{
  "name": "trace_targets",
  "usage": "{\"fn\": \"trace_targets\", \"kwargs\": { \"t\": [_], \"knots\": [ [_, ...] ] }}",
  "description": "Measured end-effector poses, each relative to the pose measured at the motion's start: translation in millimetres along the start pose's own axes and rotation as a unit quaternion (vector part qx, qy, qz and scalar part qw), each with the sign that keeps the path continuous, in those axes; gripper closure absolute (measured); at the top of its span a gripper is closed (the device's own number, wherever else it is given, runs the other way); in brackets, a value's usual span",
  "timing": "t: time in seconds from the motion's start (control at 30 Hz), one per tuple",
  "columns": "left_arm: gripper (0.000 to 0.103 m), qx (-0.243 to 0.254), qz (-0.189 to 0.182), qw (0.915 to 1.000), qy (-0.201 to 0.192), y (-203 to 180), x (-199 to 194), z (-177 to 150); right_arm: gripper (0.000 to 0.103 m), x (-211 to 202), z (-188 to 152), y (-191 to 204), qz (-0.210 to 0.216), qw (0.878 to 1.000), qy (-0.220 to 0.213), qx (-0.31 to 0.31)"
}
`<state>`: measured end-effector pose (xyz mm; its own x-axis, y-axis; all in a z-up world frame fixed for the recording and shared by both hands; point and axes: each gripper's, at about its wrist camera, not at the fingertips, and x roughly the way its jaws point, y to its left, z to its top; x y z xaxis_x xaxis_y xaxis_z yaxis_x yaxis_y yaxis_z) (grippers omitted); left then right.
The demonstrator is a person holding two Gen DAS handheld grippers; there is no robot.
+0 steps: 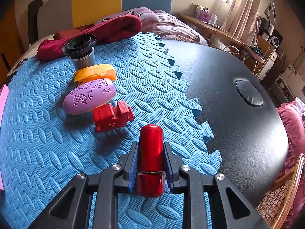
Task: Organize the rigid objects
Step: 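Set the green cup upright in the tray and open the left tool, then carry the red lipstick tube into the tray and open the right tool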
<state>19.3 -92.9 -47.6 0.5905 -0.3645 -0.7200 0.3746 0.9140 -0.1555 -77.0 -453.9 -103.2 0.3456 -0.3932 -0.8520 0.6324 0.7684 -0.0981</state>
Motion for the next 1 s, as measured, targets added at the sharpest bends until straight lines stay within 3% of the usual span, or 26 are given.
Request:
{"fn": "trace_targets", "kwargs": {
  "t": [0.6, 0.8, 0.87, 1.0],
  "knots": [
    [0.030, -0.013, 0.024, 0.9996, -0.001, 11, -9, -7, 0.078, 1, 1, -1, 0.004, 1.000, 0.001, 0.006],
    [0.030, -0.015, 0.039, 0.9991, -0.006, 16, -13, -6, 0.079, -2, -1, -1, 0.029, 1.000, 0.012, 0.006],
    [0.030, -0.018, 0.039, 0.9990, -0.007, 19, -14, -5, 0.079, -3, -2, -1, 0.067, 0.997, 0.028, 0.013],
    [0.030, -0.027, 0.041, 0.9987, -0.014, 27, -18, -3, 0.078, -11, -13, 12, 0.095, 0.995, 0.033, -0.003]
  ]
}}
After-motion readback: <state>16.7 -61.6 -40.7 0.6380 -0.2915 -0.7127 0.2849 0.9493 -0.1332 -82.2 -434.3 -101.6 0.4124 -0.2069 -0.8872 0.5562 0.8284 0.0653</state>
